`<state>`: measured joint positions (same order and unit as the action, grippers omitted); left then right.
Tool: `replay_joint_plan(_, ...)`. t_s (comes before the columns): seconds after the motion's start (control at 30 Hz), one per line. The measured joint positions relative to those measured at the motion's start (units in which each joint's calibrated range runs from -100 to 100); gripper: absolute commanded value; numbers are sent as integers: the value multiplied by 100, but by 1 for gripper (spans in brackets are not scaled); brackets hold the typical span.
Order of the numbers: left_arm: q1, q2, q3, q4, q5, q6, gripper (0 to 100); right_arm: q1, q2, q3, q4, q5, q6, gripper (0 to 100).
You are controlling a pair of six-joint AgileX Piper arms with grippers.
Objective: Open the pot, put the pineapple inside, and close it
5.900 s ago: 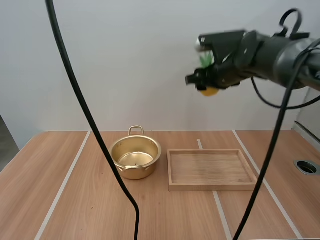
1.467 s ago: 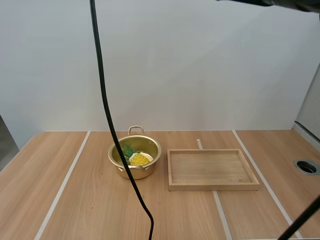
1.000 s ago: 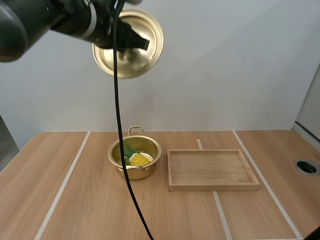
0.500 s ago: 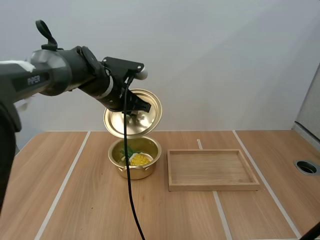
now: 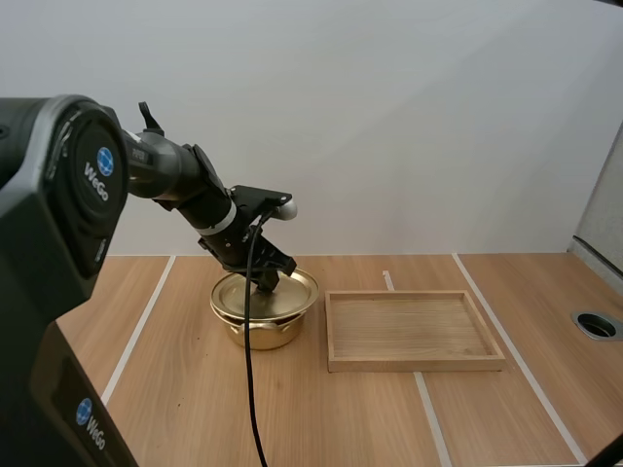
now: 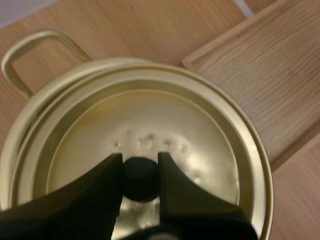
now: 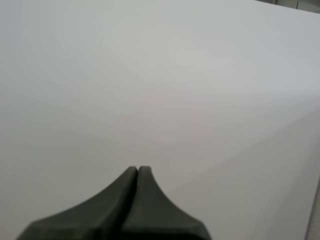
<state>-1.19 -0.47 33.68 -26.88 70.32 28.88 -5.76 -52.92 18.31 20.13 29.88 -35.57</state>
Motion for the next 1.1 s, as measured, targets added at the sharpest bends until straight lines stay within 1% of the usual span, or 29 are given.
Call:
replay_joint_plan(0.1, 0, 138, -86, 310, -56, 46, 0, 0, 0, 0, 0, 20, 0, 0)
replay_joint_plan(0.2, 0, 177, -127, 451, -262, 49, 0, 0, 0, 0, 0, 20, 0, 0)
replay_joint_plan(0.4, 0, 177, -127, 471, -474, 68, 0, 0, 0, 0, -11, 241, 0, 0)
replay_joint_plan(0.8, 0, 177, -139, 444, -399, 109, 1, 0, 0, 0, -146, 371, 7, 0)
replay_joint_plan(0.87, 0, 180, -139, 375, -344, 119, 9, 0, 0, 0, -159, 388, 7, 0)
replay_joint_plan(0.9, 0, 193, -139, 331, -310, 119, 17, 0, 0, 0, -159, 446, 7, 0)
replay_joint_plan(0.97, 0, 220, -139, 290, -217, 161, 36, 0, 0, 0, -168, 526, 7, 0)
replay_joint_plan(1.03, 0, 220, -139, 268, -91, 228, 65, 0, 0, 0, -168, 596, 7, 0)
replay_joint_plan(1.1, 0, 220, -139, 240, 110, 316, 100, 0, 0, 0, -168, 632, 7, 0)
